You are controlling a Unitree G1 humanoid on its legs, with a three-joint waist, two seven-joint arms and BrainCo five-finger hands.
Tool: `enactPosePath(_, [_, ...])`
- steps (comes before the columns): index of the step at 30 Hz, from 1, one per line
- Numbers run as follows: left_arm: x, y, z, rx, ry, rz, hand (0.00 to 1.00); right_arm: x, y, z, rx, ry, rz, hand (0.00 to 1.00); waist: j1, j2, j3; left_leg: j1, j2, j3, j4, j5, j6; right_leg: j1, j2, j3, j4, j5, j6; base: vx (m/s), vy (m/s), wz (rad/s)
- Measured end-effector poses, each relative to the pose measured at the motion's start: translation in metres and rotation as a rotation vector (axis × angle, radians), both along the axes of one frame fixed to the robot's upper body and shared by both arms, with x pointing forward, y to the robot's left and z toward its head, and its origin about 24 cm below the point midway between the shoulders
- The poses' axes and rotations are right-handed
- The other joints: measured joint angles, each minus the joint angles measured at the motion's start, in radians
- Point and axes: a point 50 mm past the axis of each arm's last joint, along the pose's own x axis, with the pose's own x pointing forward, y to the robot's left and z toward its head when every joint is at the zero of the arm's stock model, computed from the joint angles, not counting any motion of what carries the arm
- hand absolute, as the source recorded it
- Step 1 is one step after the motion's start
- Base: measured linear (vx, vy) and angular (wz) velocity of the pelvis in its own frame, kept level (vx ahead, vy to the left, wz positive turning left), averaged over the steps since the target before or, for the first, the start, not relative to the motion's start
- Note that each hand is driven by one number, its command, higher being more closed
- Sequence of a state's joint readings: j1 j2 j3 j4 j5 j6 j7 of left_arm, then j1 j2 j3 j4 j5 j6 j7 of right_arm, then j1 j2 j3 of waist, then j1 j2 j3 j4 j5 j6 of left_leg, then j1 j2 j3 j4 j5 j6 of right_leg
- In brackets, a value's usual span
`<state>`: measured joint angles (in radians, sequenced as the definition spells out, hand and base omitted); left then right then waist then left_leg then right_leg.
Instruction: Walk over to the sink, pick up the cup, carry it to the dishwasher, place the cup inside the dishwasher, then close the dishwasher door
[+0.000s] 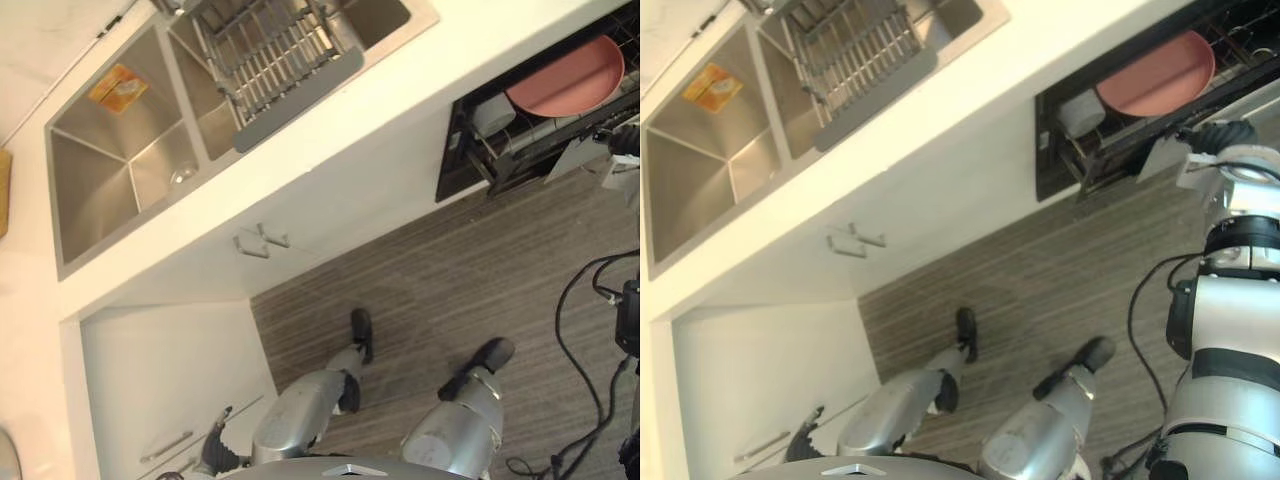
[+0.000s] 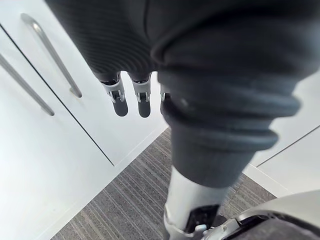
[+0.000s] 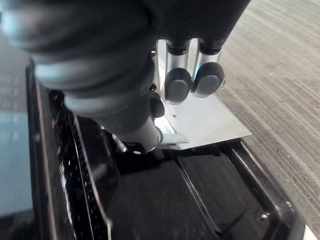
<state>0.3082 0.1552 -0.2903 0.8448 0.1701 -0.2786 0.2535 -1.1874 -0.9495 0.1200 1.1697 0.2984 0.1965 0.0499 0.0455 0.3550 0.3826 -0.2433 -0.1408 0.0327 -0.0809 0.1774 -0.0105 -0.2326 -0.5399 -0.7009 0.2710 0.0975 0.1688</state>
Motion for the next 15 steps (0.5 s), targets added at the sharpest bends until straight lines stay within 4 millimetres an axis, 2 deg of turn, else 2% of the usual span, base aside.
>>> enactPosePath(3, [-0.001,-0.001,0.0,-0.009,0.009,-0.02,0.0,0.01,0.014,0.002,-0.082,0.03,0.039,1.0,0.012,0.008,-0.007,0.016,-0.012,-0.032,0.0,0.001,0.0,0.025,-0.03,-0.031,0.056,-0.036,0.012,0.04,-0.107,0.33])
enactPosePath(4, [-0.001,-0.001,0.0,-0.016,0.012,-0.026,0.0,0.02,0.028,0.005,-0.115,0.022,0.069,1.0,0.02,0.008,-0.007,0.023,-0.014,-0.035,0.0,0.002,0.002,0.029,-0.037,-0.033,0.072,-0.052,0.008,0.04,-0.107,0.15])
enactPosePath(5, [0.0,-0.002,0.0,-0.026,0.011,-0.034,0.0,0.022,0.032,0.01,-0.177,0.02,0.06,1.0,0.032,0.008,-0.007,0.028,-0.015,-0.036,0.001,0.01,0.014,0.03,-0.043,-0.034,0.087,-0.06,0.015,0.04,-0.105,0.09])
enactPosePath(6, [-0.001,-0.002,0.0,-0.028,0.012,-0.033,0.0,0.02,0.029,0.009,-0.193,0.027,0.045,1.0,0.033,0.008,-0.007,0.034,-0.016,-0.037,0.001,0.011,0.014,0.036,-0.046,-0.037,0.094,-0.065,0.016,0.05,-0.127,0.14])
enactPosePath(7, [-0.003,-0.002,-0.001,-0.03,0.023,-0.039,0.0,0.021,0.029,0.008,-0.25,0.05,0.029,1.0,0.017,0.008,-0.007,0.044,-0.018,-0.046,0.001,0.011,0.014,0.058,-0.049,-0.053,0.096,-0.071,0.02,0.03,-0.102,0.1])
enactPosePath(9, [-0.004,-0.002,-0.001,-0.034,0.029,-0.048,0.0,0.02,0.031,0.013,-0.378,0.047,-0.003,1.0,0.01,0.009,-0.008,0.055,-0.017,-0.05,0.0,0.008,0.011,0.067,-0.05,-0.052,0.099,-0.077,0.018,0.01,-0.091,0.03])
enactPosePath(10, [-0.004,-0.002,-0.001,-0.033,0.031,-0.051,0.0,0.019,0.031,0.02,-0.448,0.008,-0.019,0.0,0.001,0.009,-0.008,0.065,-0.015,-0.05,0.0,-0.002,0.004,0.077,-0.049,-0.054,0.1,-0.08,0.018,-0.01,-0.079,-0.07])
enactPosePath(13, [-0.007,-0.001,-0.001,-0.035,0.039,-0.051,0.0,0.011,0.031,0.04,-0.56,-0.106,-0.042,0.0,-0.006,0.008,-0.007,0.103,-0.003,-0.031,-0.001,-0.023,0.019,0.118,-0.031,-0.052,0.076,-0.077,0.014,-0.01,-0.075,-0.18])
enactPosePath(14, [-0.006,0.0,-0.001,-0.04,0.038,-0.049,0.0,0.009,0.033,0.027,-0.571,-0.13,-0.009,0.0,-0.008,0.006,-0.006,0.118,0.016,-0.002,-0.005,-0.036,0.035,0.141,-0.004,-0.055,0.042,-0.067,0.013,0.0,-0.074,-0.27])
enactPosePath(15, [-0.006,0.0,-0.001,-0.043,0.039,-0.048,0.0,0.009,0.035,0.022,-0.569,-0.152,0.003,0.0,-0.01,0.006,-0.005,0.121,0.025,0.012,-0.005,-0.038,0.037,0.147,0.006,-0.056,0.029,-0.062,0.013,0.02,-0.083,-0.21])
